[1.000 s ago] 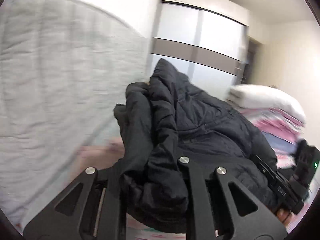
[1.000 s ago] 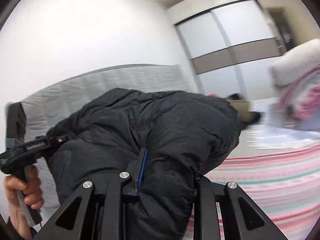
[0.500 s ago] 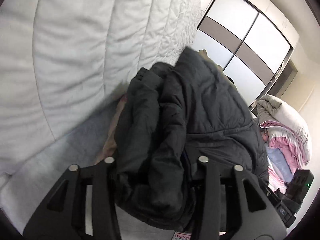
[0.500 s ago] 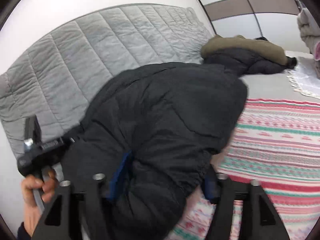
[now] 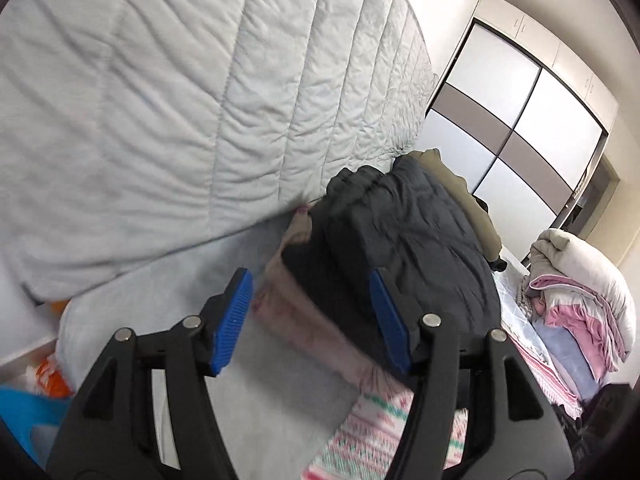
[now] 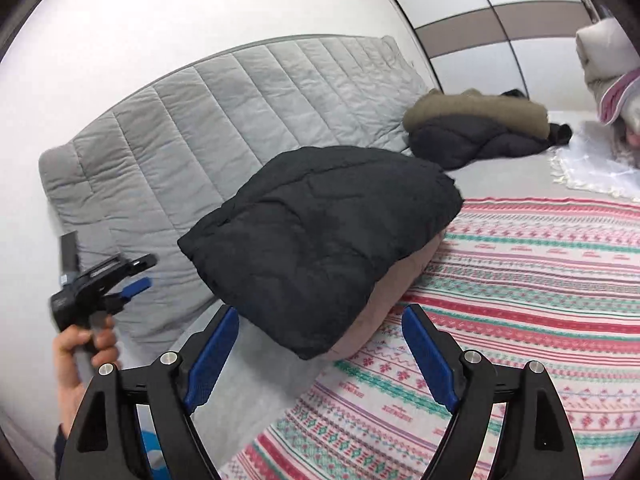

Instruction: Fold large clothes

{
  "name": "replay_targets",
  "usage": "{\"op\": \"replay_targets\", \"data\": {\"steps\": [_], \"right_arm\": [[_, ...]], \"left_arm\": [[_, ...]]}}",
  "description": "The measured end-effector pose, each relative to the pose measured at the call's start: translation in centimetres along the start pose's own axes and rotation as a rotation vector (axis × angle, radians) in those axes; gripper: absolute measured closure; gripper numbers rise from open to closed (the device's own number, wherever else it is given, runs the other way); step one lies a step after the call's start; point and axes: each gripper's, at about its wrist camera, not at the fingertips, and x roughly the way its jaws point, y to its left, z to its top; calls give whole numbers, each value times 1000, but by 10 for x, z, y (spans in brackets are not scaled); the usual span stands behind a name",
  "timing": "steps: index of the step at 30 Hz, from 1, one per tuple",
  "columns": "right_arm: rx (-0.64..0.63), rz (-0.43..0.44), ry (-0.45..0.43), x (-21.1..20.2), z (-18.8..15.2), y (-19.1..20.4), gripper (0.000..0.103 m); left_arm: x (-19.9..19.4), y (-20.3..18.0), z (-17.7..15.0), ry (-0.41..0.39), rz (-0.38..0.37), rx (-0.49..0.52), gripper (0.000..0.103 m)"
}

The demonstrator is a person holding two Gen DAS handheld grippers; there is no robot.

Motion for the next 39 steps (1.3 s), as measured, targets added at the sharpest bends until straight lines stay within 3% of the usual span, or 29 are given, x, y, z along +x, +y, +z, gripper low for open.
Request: {"op": "replay_targets", "data": {"steps": [4, 8, 14, 18, 25, 29, 39], "right_arm": [[-11, 11, 16, -32, -11, 6, 18], [-120, 15, 3, -78, -30, 24, 17], [-273, 27, -2, -138, -67, 44, 12], [-328, 17, -40, -171, -86, 48, 0], [-256, 56, -81, -185, -100, 25, 0], [-274, -10, -79, -180, -111, 16, 0], [-291, -49, -114, -193, -119, 19, 0]], "left_arm": [[-46, -25, -39, -20, 20, 77, 39], [-94, -63, -88, -69, 70, 228, 14], [-142, -98, -140, -127, 182, 355, 1], [-157, -116, -161, -125, 218, 372, 1], [-171, -138, -192, -101, 284, 377, 1], [-170, -141, -206, -56, 285, 358, 1], [-180, -160, -219, -80, 289, 363, 1]]}}
